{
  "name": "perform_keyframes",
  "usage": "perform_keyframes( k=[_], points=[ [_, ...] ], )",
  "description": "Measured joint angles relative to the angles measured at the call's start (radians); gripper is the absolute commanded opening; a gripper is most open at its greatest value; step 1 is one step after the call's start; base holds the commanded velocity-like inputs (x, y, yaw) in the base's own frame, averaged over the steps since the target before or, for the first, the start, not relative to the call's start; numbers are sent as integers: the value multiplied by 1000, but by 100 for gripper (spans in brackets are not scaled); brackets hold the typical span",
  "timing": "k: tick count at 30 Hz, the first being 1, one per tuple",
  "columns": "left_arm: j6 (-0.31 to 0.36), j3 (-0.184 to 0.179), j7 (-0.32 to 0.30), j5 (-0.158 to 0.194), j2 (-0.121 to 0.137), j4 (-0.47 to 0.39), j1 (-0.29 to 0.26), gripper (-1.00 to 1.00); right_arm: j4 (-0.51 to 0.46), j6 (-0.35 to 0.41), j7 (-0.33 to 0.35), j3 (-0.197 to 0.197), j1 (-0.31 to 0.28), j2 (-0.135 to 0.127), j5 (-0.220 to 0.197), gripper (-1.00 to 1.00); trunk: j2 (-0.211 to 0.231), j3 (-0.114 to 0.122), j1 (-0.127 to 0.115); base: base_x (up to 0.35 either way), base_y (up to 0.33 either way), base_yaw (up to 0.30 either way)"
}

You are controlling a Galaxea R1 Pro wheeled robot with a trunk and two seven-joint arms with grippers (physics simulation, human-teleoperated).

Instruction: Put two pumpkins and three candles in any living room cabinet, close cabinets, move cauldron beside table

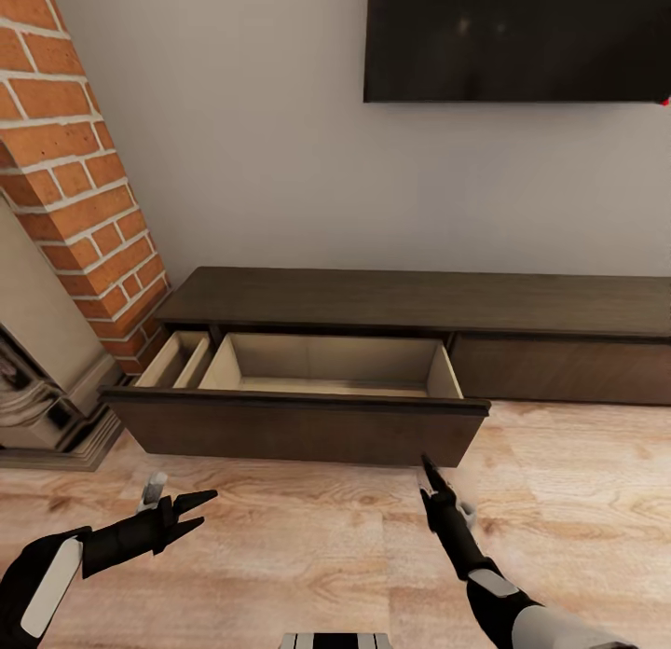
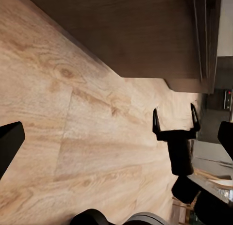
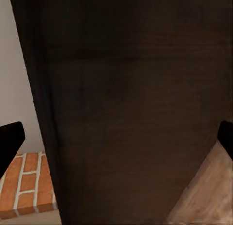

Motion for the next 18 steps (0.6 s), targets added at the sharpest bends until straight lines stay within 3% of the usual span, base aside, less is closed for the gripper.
perform_keyframes(
  k=[5,11,18],
  points=[
    [1,13,-1,10,3,-8,0,100,82,0,1,0,4,-1,0,100,0,0,0,0,0,0],
    [0,26,1,138,11,-5,6,100,94,-5,-9,1,15,1,0,100,0,0,0,0,0,0],
    [0,15,1,158,11,-1,8,100,95,-9,-14,1,18,1,0,100,2,27,-3,0,0,0]
  ],
)
